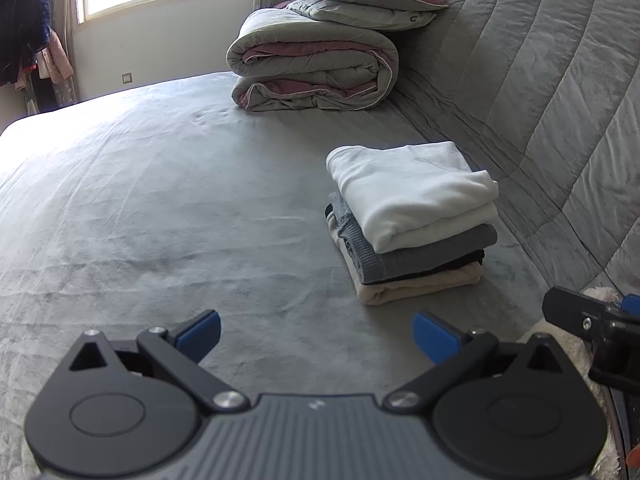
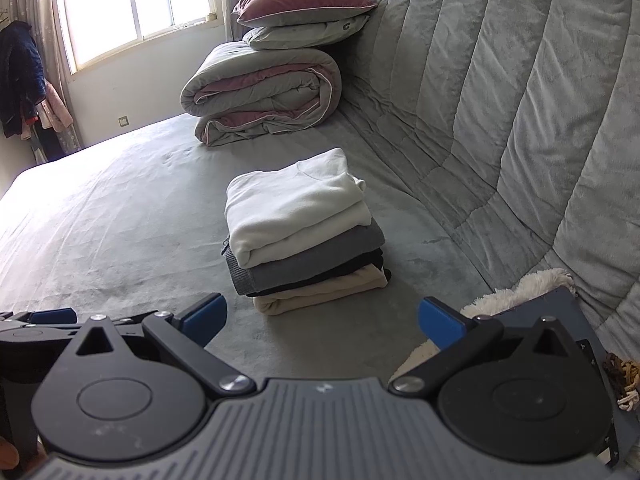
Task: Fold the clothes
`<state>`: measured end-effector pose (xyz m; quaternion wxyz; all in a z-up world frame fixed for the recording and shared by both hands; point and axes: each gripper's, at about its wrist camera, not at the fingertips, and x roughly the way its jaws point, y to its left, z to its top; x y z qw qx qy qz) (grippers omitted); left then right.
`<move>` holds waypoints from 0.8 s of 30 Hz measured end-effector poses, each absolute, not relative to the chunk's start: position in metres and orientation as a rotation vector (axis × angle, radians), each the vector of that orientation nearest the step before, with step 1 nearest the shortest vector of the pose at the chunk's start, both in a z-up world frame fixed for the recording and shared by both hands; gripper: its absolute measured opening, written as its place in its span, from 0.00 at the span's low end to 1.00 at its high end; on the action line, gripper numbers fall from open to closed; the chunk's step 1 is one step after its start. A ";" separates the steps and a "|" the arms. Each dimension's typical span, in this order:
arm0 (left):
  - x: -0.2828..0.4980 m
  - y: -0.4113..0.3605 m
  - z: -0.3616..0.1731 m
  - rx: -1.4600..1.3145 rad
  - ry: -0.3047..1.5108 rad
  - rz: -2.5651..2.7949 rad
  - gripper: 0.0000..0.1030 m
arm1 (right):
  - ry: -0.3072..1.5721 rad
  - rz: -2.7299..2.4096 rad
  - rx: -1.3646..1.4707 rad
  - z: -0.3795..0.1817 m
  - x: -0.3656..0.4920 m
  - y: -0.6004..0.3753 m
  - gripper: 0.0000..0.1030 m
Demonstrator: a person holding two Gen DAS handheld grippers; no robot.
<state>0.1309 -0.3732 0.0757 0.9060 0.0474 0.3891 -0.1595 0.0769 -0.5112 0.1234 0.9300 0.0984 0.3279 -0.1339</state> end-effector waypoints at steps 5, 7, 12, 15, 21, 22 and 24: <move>0.130 -0.375 0.075 0.106 0.804 -0.331 0.99 | 0.671 -0.272 0.196 0.124 0.078 -0.510 1.00; 0.130 -0.375 0.075 0.110 0.804 -0.329 0.99 | 0.672 -0.271 0.196 0.124 0.078 -0.509 1.00; 0.131 -0.374 0.077 0.111 0.801 -0.324 0.99 | 0.673 -0.271 0.193 0.125 0.078 -0.509 1.00; 0.131 -0.374 0.076 0.110 0.804 -0.321 0.99 | 0.672 -0.270 0.193 0.125 0.078 -0.508 1.00; 0.129 -0.373 0.077 0.116 0.800 -0.322 0.99 | 0.671 -0.270 0.192 0.126 0.077 -0.506 1.00; 0.129 -0.373 0.077 0.115 0.799 -0.323 0.99 | 0.671 -0.273 0.190 0.126 0.077 -0.506 1.00; 0.127 -0.371 0.079 0.116 0.794 -0.326 0.99 | 0.669 -0.275 0.189 0.126 0.076 -0.506 1.00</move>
